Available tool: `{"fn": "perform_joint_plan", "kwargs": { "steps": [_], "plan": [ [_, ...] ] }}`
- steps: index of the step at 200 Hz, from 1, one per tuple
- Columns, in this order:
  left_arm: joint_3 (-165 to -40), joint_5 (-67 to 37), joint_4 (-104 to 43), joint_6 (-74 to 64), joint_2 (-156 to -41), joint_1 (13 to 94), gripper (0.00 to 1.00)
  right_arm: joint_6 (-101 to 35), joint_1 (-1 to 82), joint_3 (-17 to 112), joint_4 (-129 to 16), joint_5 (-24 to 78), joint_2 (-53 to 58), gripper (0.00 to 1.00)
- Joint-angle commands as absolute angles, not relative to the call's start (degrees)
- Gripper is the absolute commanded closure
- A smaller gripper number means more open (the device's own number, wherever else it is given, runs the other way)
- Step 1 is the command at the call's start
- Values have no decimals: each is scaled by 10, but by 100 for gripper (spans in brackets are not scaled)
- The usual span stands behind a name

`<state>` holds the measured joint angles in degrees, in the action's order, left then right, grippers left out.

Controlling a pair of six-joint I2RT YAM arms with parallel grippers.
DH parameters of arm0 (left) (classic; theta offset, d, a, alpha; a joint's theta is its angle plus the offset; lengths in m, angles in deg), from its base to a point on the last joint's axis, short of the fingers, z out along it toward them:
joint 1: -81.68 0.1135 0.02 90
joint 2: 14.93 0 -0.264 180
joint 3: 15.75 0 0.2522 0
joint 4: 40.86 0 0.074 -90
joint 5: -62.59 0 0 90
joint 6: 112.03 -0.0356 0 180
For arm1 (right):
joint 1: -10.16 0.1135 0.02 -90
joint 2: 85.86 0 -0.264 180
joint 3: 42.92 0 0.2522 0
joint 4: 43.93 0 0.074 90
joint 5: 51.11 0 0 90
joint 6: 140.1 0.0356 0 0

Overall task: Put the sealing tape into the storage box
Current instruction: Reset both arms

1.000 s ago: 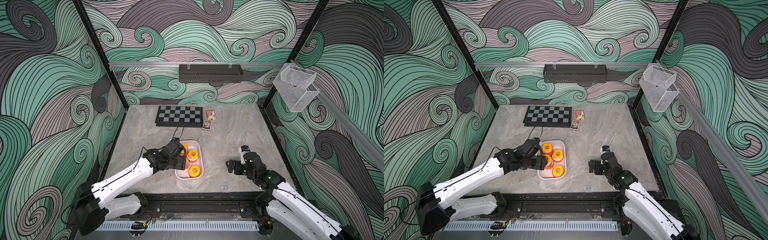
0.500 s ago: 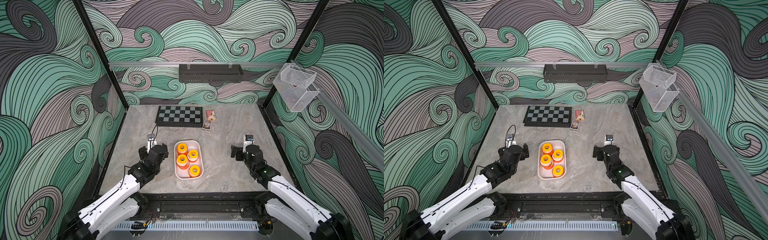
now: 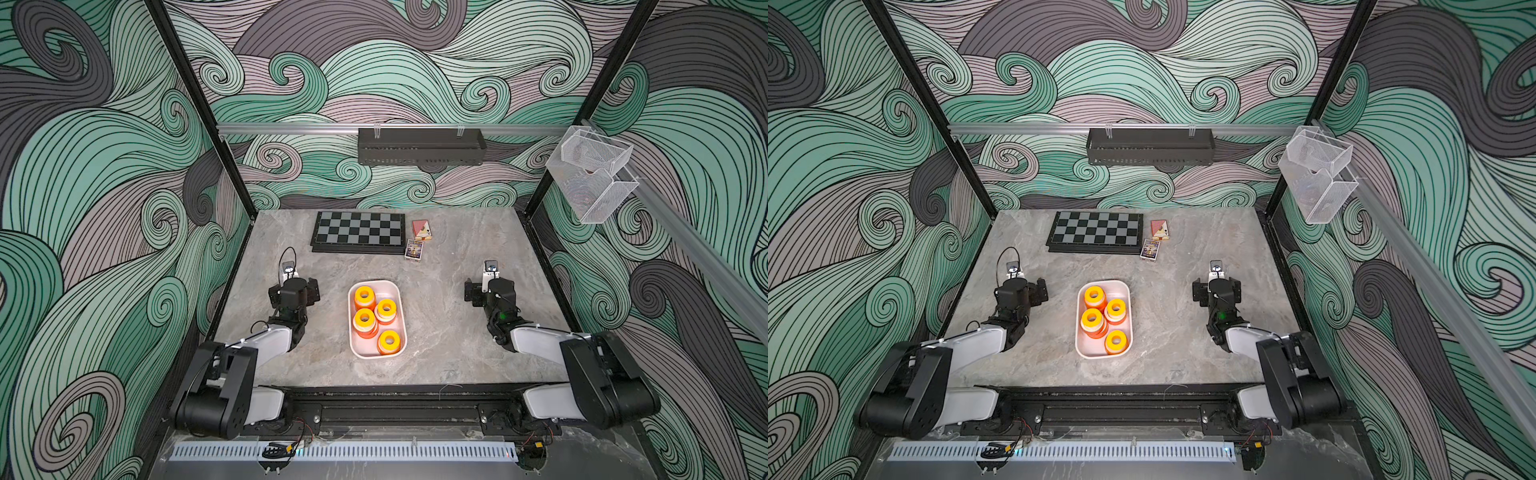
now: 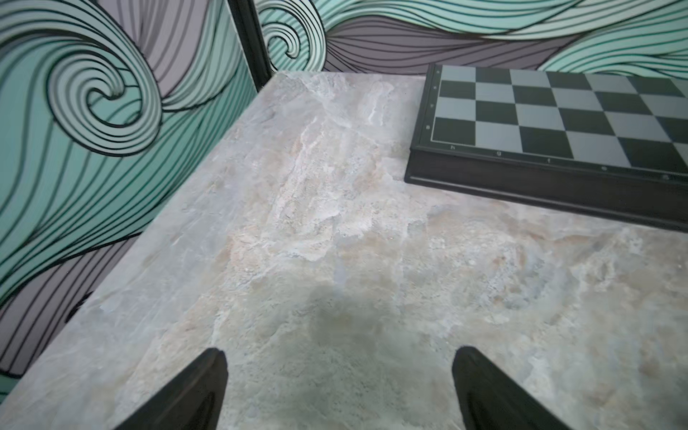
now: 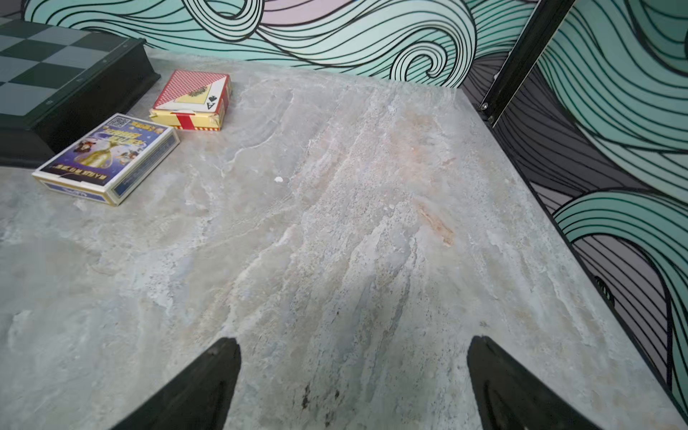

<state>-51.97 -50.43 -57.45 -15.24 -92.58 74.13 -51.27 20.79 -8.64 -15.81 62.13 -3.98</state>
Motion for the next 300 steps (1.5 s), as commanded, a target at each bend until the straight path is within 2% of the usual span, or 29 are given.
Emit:
{"fn": "perform_joint_plan", "kwargs": {
  "steps": [1,18,27,35,40,45,66,74,90,100,118,136,300],
  "plan": [
    [-577,-461,-568,-171,-940,756,4,-523,162,-117,35,591,6,1],
    [-554,-433,-641,-183,-960,773,5,-518,152,-97,-43,539,-9,1],
    [-521,-399,-743,-202,-1010,782,4,-522,150,-112,6,522,21,1],
    [-501,-369,-848,-227,-1055,785,5,-536,149,-130,108,508,60,1],
    [-492,-347,-886,-240,-1068,785,5,-539,150,-137,108,501,51,1],
    [-491,-342,-879,-242,-1063,783,2,-536,149,-134,70,491,30,1],
    [-534,-354,-739,-217,-1034,789,1,-529,142,-83,1,495,47,1],
    [-550,-336,-721,-203,-1039,801,1,-516,126,-74,-45,467,31,1],
    [-539,-262,-757,-205,-1048,828,1,-504,106,-86,-12,425,39,1],
    [-528,-263,-800,-208,-1060,829,1,-503,106,-87,-19,427,32,1],
    [-537,-261,-759,-205,-1048,828,1,-504,107,-87,-12,428,36,1],
    [-528,-263,-795,-207,-1058,828,1,-504,108,-84,-23,427,34,1],
    [-530,-264,-787,-206,-1056,827,2,-517,118,-73,-39,437,37,1]
  ]
}}
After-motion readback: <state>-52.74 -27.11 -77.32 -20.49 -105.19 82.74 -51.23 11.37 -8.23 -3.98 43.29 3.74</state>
